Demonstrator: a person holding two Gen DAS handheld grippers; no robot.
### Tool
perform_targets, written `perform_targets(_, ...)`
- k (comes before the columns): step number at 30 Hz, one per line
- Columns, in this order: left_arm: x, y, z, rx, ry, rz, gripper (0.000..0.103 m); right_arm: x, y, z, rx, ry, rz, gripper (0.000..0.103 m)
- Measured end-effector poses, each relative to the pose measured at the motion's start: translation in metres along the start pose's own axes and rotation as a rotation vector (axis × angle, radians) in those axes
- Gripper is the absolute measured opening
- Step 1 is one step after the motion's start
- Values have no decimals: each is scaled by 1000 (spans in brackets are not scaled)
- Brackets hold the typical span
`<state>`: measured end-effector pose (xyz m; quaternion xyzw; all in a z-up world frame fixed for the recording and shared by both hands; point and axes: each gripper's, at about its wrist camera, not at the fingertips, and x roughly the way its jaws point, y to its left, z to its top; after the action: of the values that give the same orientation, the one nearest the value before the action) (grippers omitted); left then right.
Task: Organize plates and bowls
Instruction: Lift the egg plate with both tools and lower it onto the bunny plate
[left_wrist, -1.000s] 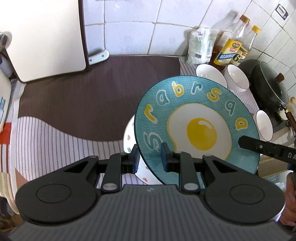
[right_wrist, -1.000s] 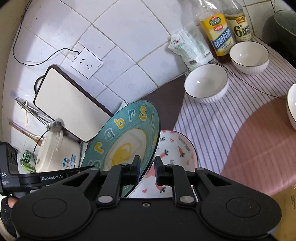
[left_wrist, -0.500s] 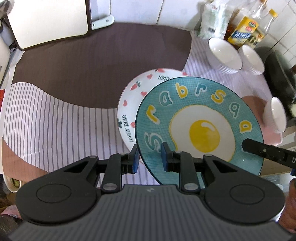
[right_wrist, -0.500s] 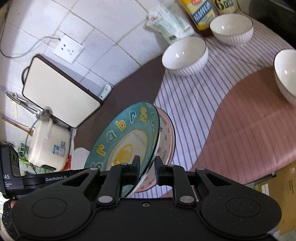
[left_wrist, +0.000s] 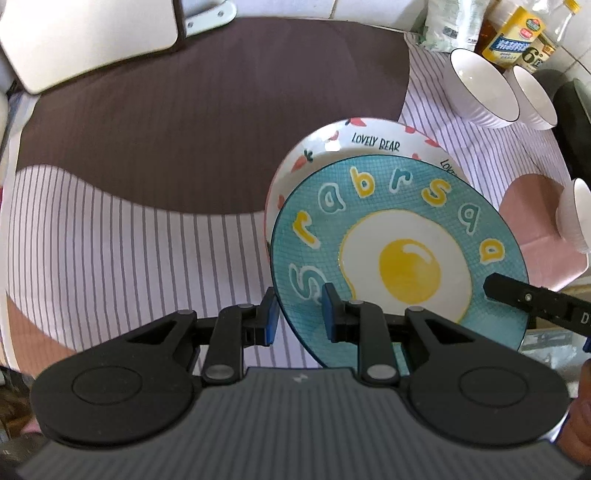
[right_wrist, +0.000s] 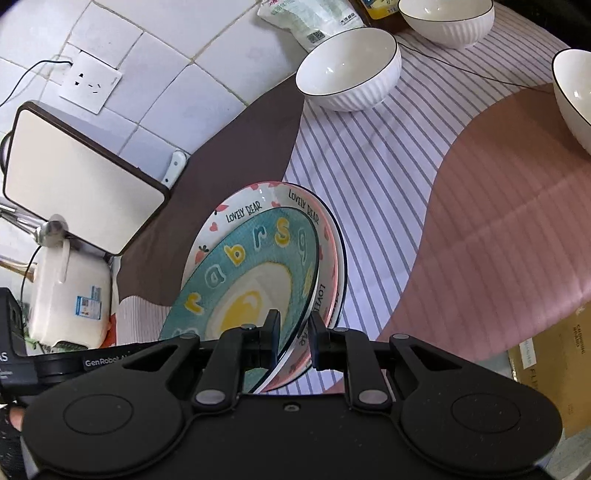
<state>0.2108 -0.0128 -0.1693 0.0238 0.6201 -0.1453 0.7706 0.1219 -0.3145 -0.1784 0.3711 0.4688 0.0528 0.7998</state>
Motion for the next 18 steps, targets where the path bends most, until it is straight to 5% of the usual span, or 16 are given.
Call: perform_targets(18, 18, -5, -2, 109, 20, 44, 21, 24, 57, -14, -316, -72, -346, 29)
